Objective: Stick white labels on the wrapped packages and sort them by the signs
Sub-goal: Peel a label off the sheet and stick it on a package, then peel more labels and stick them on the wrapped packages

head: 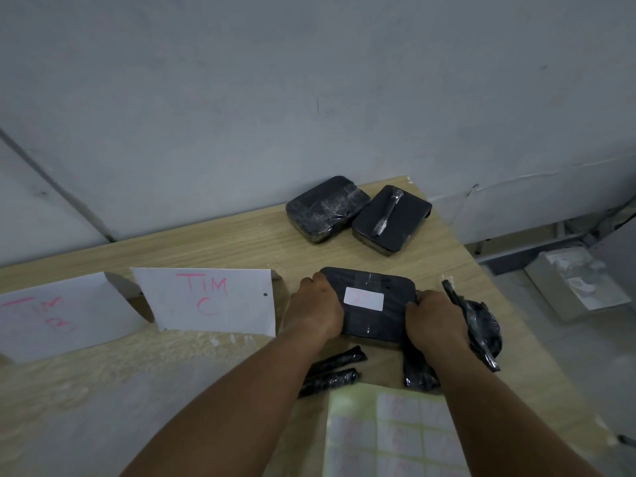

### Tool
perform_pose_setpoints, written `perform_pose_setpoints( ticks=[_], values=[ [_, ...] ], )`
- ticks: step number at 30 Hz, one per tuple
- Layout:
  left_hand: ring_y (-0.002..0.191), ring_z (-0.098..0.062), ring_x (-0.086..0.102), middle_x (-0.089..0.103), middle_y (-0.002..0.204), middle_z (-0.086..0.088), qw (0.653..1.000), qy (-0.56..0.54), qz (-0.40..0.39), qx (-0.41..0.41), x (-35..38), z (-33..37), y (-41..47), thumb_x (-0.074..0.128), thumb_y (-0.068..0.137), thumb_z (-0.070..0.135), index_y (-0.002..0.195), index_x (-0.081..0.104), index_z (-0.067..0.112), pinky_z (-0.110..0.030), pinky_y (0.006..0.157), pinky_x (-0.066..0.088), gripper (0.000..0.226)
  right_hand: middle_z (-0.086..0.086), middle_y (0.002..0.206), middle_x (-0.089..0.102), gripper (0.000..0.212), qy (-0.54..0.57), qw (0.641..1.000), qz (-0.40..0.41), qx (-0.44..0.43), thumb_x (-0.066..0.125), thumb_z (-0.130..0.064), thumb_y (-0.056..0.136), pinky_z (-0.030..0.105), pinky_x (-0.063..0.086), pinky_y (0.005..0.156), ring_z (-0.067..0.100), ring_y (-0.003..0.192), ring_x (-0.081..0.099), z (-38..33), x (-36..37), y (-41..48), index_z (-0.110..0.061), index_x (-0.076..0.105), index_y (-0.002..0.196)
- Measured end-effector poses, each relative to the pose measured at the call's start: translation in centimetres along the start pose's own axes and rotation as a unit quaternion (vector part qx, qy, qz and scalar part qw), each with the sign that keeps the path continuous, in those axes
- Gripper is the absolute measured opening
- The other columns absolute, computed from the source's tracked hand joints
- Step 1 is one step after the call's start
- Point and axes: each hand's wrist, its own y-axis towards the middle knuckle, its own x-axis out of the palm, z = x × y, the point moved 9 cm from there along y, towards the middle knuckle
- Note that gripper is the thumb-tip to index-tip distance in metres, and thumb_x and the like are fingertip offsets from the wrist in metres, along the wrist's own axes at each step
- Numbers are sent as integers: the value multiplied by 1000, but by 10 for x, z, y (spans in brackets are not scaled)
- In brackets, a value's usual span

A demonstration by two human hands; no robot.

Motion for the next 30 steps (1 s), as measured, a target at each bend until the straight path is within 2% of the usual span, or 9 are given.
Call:
perform_pose_setpoints(
  ticks=[3,7,10,14,18,20,22,25,30],
  values=[
    [116,-28,51,48,131,-12,1000,13,-1,3,1,-3,-5,49,95,14,139,37,7,-35,92,43,46,14,115,63,29,0,1000,2,-5,43,-24,97,32,40,73,33,101,59,-1,0,-3,-16,61,118],
    [112,-26,51,50,127,-14,1000,9,14,12,-3,-4,-13,47,95,13,135,39,4,-31,87,42,42,13,110,63,30,11,1000,11,-10,40,-24,96,32,39,70,27,83,51,-2,-3,-5,-17,62,115],
    [113,-26,51,49,128,-14,1000,-20,13,13,-4,-9,-18,45,96,10,136,39,4,-34,94,46,41,13,108,64,29,12,1000,10,-22,41,-24,96,32,39,70,24,79,48,-3,-3,-8,-16,63,114],
    [112,-26,50,49,127,-13,999,-35,7,35,-7,-10,-21,41,97,9,134,41,4,-35,92,46,38,10,99,64,29,38,998,0,-48,43,-19,94,31,41,69,24,81,54,-10,1,-14,-15,65,112],
    [117,-30,50,49,131,-18,998,11,-11,54,-2,-13,-23,43,97,8,135,39,-3,-38,97,45,40,13,108,64,30,27,996,-2,-82,41,-18,95,31,42,74,25,89,55,-17,7,-21,-13,62,117],
    [119,-31,47,43,136,-18,998,20,-13,63,4,-20,-28,45,96,7,143,31,-2,-38,97,46,50,14,114,62,31,29,996,15,-85,42,-23,98,31,40,74,26,91,54,-14,6,-27,-16,57,124],
    [117,-31,49,42,136,-14,995,43,35,85,2,-22,-39,46,97,9,145,31,5,-39,92,48,51,13,111,62,29,37,995,60,-68,43,-30,98,32,40,73,29,91,56,-5,0,-36,-20,56,122],
    [104,-27,53,50,121,-7,961,125,145,200,-5,-4,-66,48,98,20,126,52,14,-38,83,48,29,10,94,64,23,7,996,85,-42,43,-40,96,34,43,68,27,80,54,10,0,-50,-22,59,98],
    [78,-26,56,61,85,-6,879,166,136,425,23,23,-109,61,89,23,84,70,12,-36,63,45,15,5,83,62,22,-16,998,57,-34,49,-44,92,32,43,65,24,75,55,41,15,-75,-26,58,83]
  ],
)
